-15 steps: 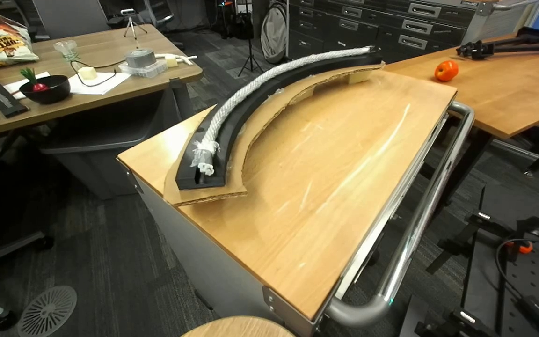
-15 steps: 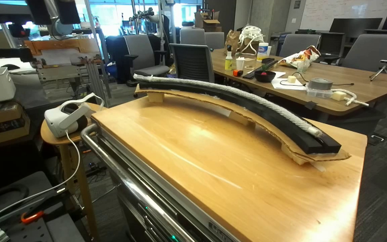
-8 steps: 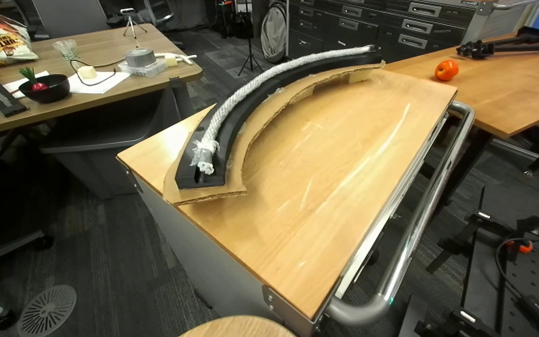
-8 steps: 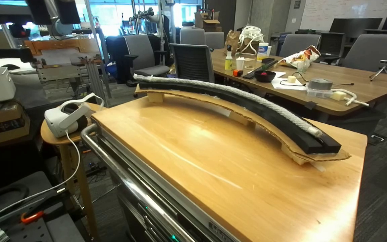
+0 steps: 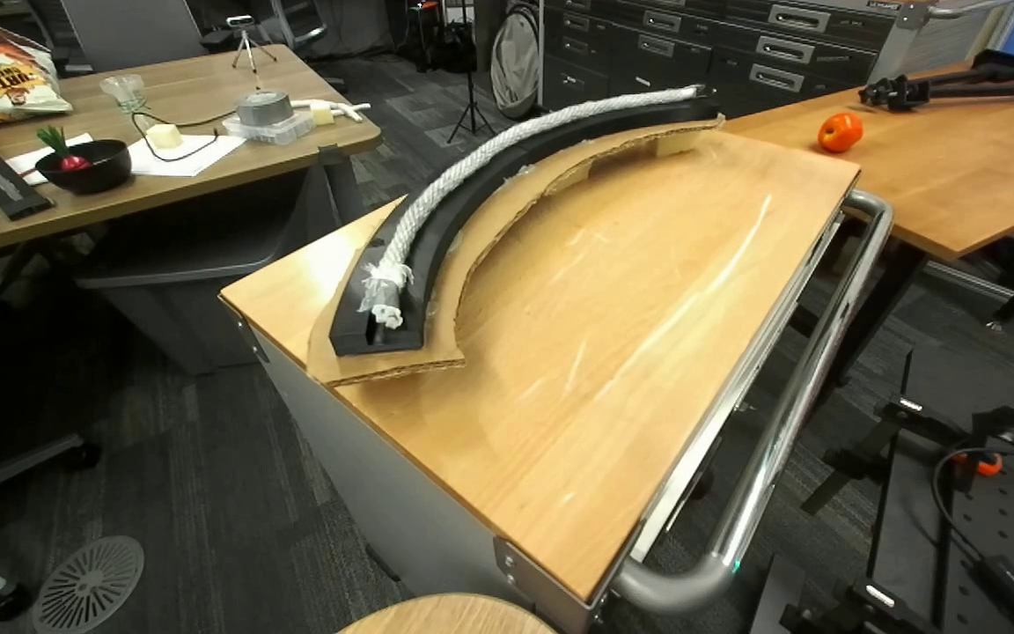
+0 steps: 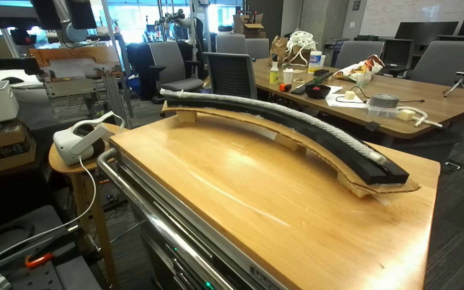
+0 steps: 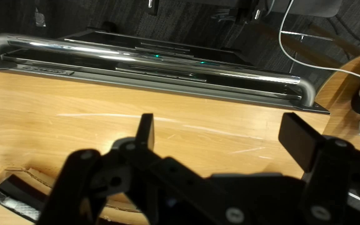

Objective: Remove the rope from the platform

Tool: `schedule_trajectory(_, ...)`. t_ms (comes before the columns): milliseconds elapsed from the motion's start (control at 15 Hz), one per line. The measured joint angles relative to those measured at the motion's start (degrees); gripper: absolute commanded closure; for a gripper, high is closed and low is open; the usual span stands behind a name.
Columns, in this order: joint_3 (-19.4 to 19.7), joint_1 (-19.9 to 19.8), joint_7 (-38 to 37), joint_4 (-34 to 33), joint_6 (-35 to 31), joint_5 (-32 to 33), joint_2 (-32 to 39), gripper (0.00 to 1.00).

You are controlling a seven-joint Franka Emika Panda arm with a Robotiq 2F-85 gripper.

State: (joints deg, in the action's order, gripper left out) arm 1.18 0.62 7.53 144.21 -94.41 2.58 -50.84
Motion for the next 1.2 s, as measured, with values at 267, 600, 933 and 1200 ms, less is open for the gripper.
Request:
schedule_trajectory(267,0.0,1.0,4.5,0.5,-2.6,2.5,0.2,0.0)
schedule_trajectory(600,-0.1,7.7,12.1,-1.7,-3.9,2.2,0.7,0.0)
schedule_trajectory(933,1.1,9.8,14.3,-3.6,-3.8,1.2,2.2,0.0)
schedule_trajectory(1200,1.9,11.4,21.5,-3.6,-1.0,1.2,2.5,0.0)
